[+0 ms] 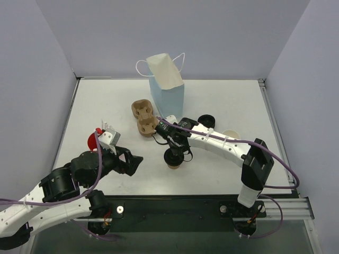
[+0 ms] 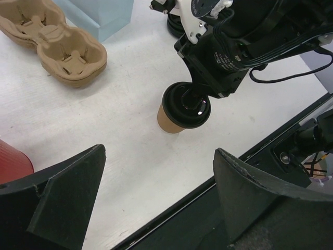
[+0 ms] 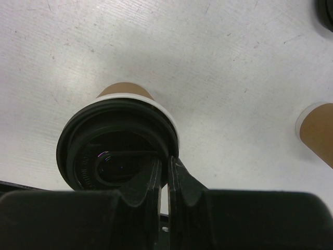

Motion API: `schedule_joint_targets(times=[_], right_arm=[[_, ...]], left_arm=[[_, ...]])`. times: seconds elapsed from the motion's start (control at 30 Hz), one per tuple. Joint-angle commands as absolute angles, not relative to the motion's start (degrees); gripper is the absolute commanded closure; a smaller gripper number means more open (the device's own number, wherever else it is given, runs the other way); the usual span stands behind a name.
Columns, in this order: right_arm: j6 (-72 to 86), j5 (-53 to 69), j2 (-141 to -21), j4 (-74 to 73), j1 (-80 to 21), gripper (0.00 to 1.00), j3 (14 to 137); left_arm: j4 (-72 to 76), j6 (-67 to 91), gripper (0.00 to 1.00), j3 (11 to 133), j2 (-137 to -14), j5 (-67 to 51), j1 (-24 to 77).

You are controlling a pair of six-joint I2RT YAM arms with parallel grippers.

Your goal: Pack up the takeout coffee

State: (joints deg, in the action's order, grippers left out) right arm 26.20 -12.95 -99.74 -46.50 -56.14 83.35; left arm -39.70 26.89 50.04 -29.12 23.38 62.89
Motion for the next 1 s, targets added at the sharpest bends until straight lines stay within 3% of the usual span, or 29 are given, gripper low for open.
schedule_joint_targets(times=[0.0,0.07,0.67,0.97], right_arm=[[27.8,-15.3,-99.1,-47.5,-55.2,1.0,79.9],[28.2,-15.0,-98.2,-47.3,-55.1,1.0,79.8],[26.8,-5.8,-85.7,-42.6,-51.5,0.56,77.2],[23.3,13.2,-78.6,-31.5,-40.8,0.55,66.6]], left_arm=[[-38.1,25.5,0.06,49.2,-30.1,23.1,62.8],[-37.5,25.1,0.07,49.0,-30.7,22.6,62.8],[-34.2,21.9,0.11,53.7,-42.7,22.5,62.8],[-33.0,21.5,0.17,60.5,-57.0,17.9,61.0]])
